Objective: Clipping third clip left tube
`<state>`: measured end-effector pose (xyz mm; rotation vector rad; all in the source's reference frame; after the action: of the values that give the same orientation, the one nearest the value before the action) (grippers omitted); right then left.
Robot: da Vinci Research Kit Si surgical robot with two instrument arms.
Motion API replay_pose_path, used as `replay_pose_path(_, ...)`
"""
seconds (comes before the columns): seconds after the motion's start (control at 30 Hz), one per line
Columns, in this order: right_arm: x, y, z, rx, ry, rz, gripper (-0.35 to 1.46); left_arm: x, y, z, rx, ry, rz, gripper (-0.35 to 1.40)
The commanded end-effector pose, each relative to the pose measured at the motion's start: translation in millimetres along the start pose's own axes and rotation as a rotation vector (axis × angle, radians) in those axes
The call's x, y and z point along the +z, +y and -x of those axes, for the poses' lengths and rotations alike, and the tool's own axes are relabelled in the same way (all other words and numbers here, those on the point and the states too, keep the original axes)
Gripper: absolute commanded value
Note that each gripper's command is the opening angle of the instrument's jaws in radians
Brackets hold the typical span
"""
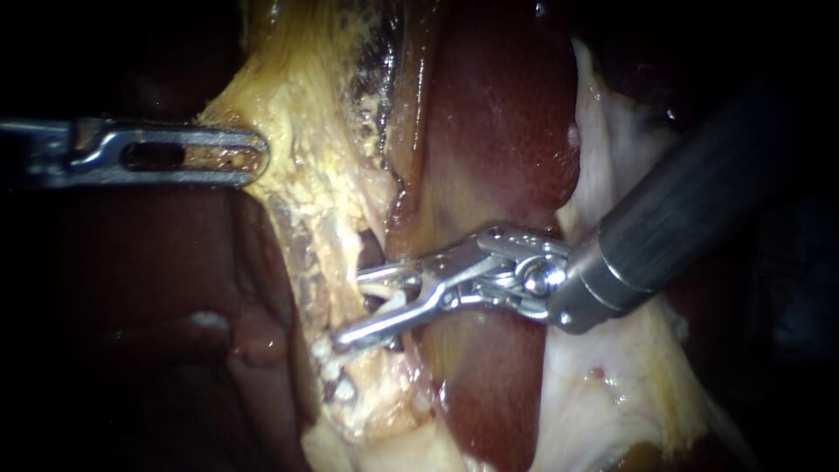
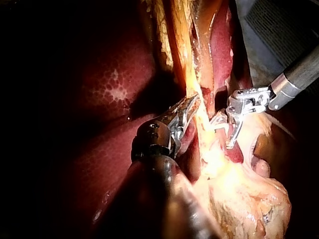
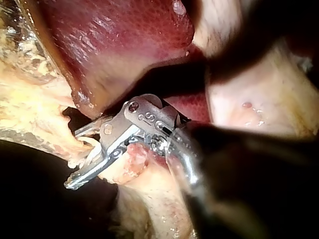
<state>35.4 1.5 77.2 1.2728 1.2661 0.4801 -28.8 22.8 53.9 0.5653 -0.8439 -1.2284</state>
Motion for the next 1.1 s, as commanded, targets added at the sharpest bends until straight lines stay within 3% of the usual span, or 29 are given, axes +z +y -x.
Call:
replay_pose_path(0.03,-0.2,0.1,0.0,0.004,-0.003,-0.001,0.51,0.1,0.0,0.0,0.000,0.000,0.000,-0.35)
replay_pose_path(0.23,-0.2,0.0,0.3,0.025,-0.006,-0.008,0.51,0.1,0.1,-0.1,0.000,0.000,-0.001,-0.35)
replay_pose_path(0.53,1.3,0.4,1.3,0.049,-0.051,-0.030,0.51,0.3,0.5,-0.1,0.001,0.000,0.000,-0.35)
replay_pose_path(0.67,1.7,0.0,1.4,0.046,-0.070,-0.051,0.50,0.3,0.5,-0.1,0.001,0.000,0.000,-0.35)
replay_pose_path(1.1,0.8,-0.9,-1.7,0.058,0.034,-0.150,0.50,0.4,0.5,-0.1,0.001,0.000,0.000,-0.35)
